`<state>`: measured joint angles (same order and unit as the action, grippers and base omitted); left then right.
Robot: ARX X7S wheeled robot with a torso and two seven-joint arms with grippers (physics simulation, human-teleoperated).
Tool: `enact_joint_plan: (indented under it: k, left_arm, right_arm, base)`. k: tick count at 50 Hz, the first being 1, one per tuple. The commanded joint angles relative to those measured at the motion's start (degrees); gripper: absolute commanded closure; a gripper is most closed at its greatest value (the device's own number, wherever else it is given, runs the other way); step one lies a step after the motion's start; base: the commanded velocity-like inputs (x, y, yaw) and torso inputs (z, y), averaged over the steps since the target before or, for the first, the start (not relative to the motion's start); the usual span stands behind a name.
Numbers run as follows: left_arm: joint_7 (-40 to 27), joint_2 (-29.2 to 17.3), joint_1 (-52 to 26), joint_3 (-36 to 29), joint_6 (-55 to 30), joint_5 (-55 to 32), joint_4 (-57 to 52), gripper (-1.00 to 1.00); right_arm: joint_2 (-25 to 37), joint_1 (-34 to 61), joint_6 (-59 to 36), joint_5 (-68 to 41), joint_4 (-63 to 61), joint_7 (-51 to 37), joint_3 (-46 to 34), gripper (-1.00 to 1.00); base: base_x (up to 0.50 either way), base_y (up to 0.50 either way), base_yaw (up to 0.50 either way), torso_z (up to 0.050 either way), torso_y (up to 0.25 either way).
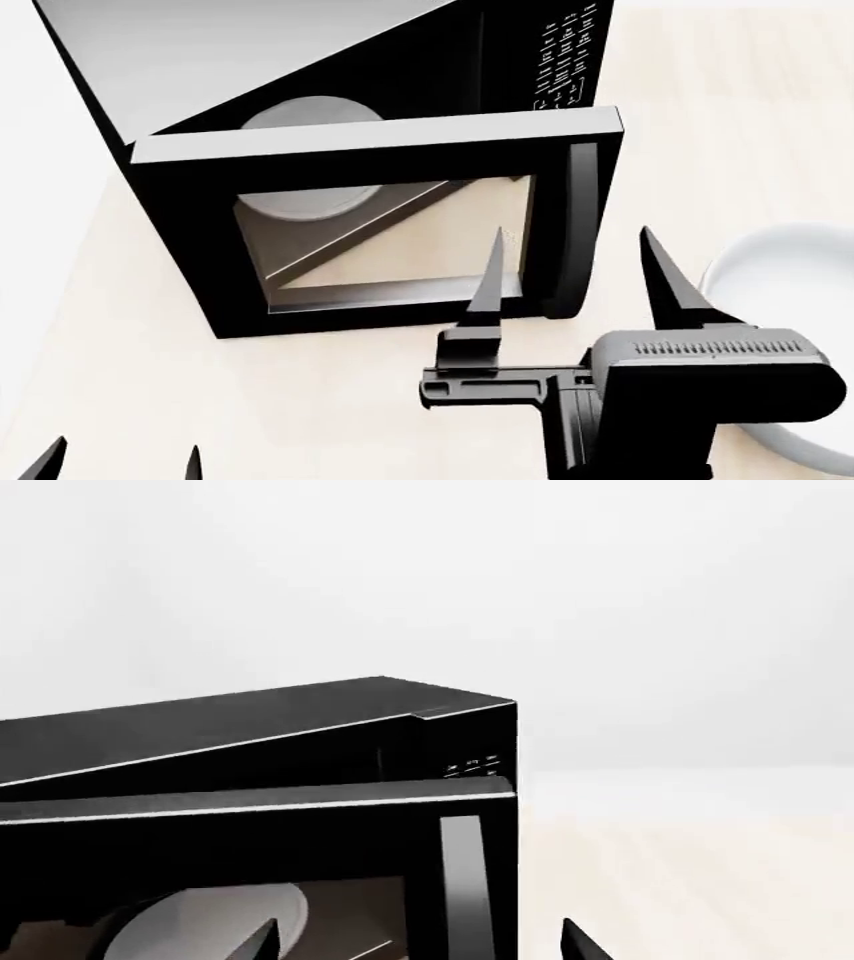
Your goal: Open the microwave.
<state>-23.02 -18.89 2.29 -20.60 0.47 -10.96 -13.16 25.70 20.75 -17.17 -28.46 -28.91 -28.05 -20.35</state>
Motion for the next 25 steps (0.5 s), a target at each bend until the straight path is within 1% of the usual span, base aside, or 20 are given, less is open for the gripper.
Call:
enact_joint_plan:
  k: [1,2,6,7,8,10,11,14,15,16,18,19,20,22,23,25]
  left_arm:
    - [-0.14,-0.14,0.04,-0.17,0.08,-0.13,-0.14,-1.0]
    - [-0.12,-0.17,0.04,-0.21,0.05,-0.15,-0.16,-1.0]
    - [-0.15,-0.17,0.05,-0.45,0.02,-0.07,-0.31,-1.0]
    - [-0.15,-0.16,0.02,-0.49,0.02,-0.06,-0.26,-1.0]
    - [-0.13,-0.18,0.04,-0.52,0.06,-0.08,-0.28,-1.0]
    - [-0.19,-0.24,0.06,-0.5,0.03,-0.11,-0.39,-1.0]
    - [-0.25,-0.35,0.14,-0.36,-0.04,-0.26,-0.63,-1.0]
    - [-0.35,-0.43,0.22,-0.35,-0.07,-0.3,-0.84,-1.0]
    - [-0.39,-0.47,0.35,-0.44,-0.11,-0.25,-1.13,-1.0]
    - [-0.37,-0.49,0.37,-0.52,-0.1,-0.22,-1.18,-1.0]
    - [-0.39,-0.5,0.32,-0.54,-0.07,-0.22,-1.09,-1.0]
    - [-0.4,-0.52,0.32,-0.53,-0.09,-0.26,-1.1,-1.0]
    - [-0.39,-0.54,0.31,-0.54,-0.1,-0.32,-1.13,-1.0]
    - [-0.43,-0.56,0.28,-0.52,-0.11,-0.37,-1.13,-1.0]
    - [-0.39,-0.55,0.21,-0.58,-0.08,-0.35,-0.99,-1.0]
    - [-0.42,-0.55,0.16,-0.62,-0.08,-0.34,-0.91,-1.0]
  right_arm:
    - [3.34,1.88,-10.49,0.02,-14.84,-7.18,-0.7,-1.0]
    - [3.74,2.86,-13.74,-0.71,-16.62,-8.64,-0.71,-1.0]
    - [3.98,6.25,-19.49,-3.48,-21.77,-11.92,0.69,-1.0]
    - [3.73,8.05,-22.24,-4.71,-22.99,-13.74,1.61,-1.0]
    - [4.03,9.83,-24.83,-5.19,-23.74,-14.47,1.26,-1.0]
    - [3.64,11.13,-26.44,-6.94,-24.06,-14.92,1.84,-1.0]
    - [3.93,13.42,-29.84,-8.43,-24.11,-14.93,1.05,-1.0]
    - [3.44,16.13,-31.87,-12.85,-23.53,-14.0,2.64,-1.0]
    - [2.63,17.65,-31.87,-15.07,-23.09,-13.91,4.39,-1.0]
    - [2.88,19.96,-33.94,-16.82,-23.0,-13.65,4.29,-1.0]
    - [2.44,21.85,-34.32,-17.66,-22.56,-13.94,5.15,-1.0]
    - [2.34,25.09,-37.33,-20.85,-21.53,-14.35,5.95,-1.0]
    - [2.06,26.28,-38.18,-22.67,-20.91,-14.47,6.77,-1.0]
    - [1.46,27.94,-37.21,-24.69,-19.01,-12.43,8.0,-1.0]
    - [1.41,30.67,-39.33,-25.89,-17.94,-13.06,7.88,-1.0]
    - [1.09,33.24,-40.84,-27.31,-16.9,-13.35,7.97,-1.0]
  base:
    - [0.0,0.0,0.0,0.0,0.0]
    - [0.0,0.0,0.0,0.0,0.0]
    - [0.0,0.0,0.0,0.0,0.0]
    - [0.0,0.0,0.0,0.0,0.0]
    - [0.0,0.0,0.0,0.0,0.0]
    - [0.0,0.0,0.0,0.0,0.0]
    - [0.0,0.0,0.0,0.0,0.0]
    - [0.0,0.0,0.0,0.0,0.0]
    - [0.0,0.0,0.0,0.0,0.0]
    - [0.0,0.0,0.0,0.0,0.0]
    - [0.0,0.0,0.0,0.0,0.0]
    - [0.0,0.0,0.0,0.0,0.0]
    - [0.0,0.0,0.0,0.0,0.0]
    - [0.0,0.0,0.0,0.0,0.0]
    - [0.0,0.0,0.0,0.0,0.0]
    - [0.0,0.0,0.0,0.0,0.0]
